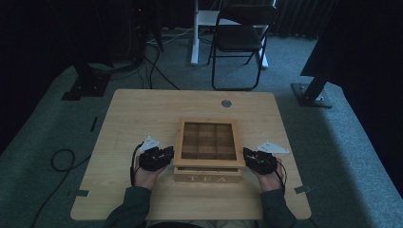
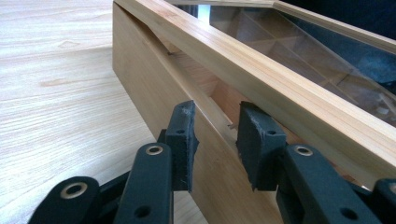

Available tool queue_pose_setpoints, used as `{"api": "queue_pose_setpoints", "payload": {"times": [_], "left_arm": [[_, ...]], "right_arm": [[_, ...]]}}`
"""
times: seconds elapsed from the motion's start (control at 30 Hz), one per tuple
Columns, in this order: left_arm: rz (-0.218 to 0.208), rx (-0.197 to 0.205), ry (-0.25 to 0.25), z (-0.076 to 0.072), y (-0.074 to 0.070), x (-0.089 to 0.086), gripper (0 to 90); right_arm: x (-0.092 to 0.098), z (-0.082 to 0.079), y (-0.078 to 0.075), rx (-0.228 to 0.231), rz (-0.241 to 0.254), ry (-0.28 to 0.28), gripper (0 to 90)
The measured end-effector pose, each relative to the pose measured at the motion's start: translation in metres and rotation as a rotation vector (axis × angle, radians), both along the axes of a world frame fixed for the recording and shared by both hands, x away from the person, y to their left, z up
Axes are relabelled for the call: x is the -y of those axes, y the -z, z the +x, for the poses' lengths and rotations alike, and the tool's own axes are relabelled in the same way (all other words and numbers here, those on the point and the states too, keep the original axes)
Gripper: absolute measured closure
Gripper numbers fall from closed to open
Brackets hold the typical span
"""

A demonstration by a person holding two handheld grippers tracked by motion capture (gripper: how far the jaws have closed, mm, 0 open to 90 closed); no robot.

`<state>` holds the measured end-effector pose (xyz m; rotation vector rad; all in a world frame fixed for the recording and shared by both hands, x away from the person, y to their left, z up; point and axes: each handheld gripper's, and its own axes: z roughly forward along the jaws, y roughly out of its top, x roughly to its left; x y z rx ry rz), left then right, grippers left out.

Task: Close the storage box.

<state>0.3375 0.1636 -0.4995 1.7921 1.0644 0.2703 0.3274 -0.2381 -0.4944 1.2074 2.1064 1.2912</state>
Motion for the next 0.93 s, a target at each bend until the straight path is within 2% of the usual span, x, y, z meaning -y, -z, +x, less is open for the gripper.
{"api": "queue_pose_setpoints", "payload": {"times": [0.07,0.27,0.4,0.5,0.53,0.83,0.93], "left_arm": [[-0.011,-0.007,-0.005,0.0,0.001,-0.002,64.7],[-0.006,-0.02,-0.026,0.0,0.002,-0.007,64.5],[-0.024,-0.027,-0.025,0.001,0.005,-0.008,64.5],[-0.028,-0.027,-0.024,0.001,0.004,-0.009,64.4],[-0.025,-0.025,-0.024,0.001,0.004,-0.009,64.2],[-0.031,-0.015,-0.027,0.001,0.002,-0.011,63.3],[-0.029,-0.012,-0.028,0.0,0.002,-0.011,62.9]], "right_arm": [[-0.002,-0.001,-0.001,0.011,-0.028,0.007,71.0],[0.0,-0.001,0.001,-0.002,-0.026,0.011,70.8],[0.001,0.001,0.009,-0.043,-0.057,0.022,73.0],[0.01,0.003,0.009,-0.062,0.062,0.013,71.2],[0.011,0.005,0.007,-0.056,0.075,0.011,70.4],[0.012,0.005,0.008,-0.05,0.082,0.015,66.8],[0.015,0.006,0.01,-0.051,0.086,0.028,61.6]]}}
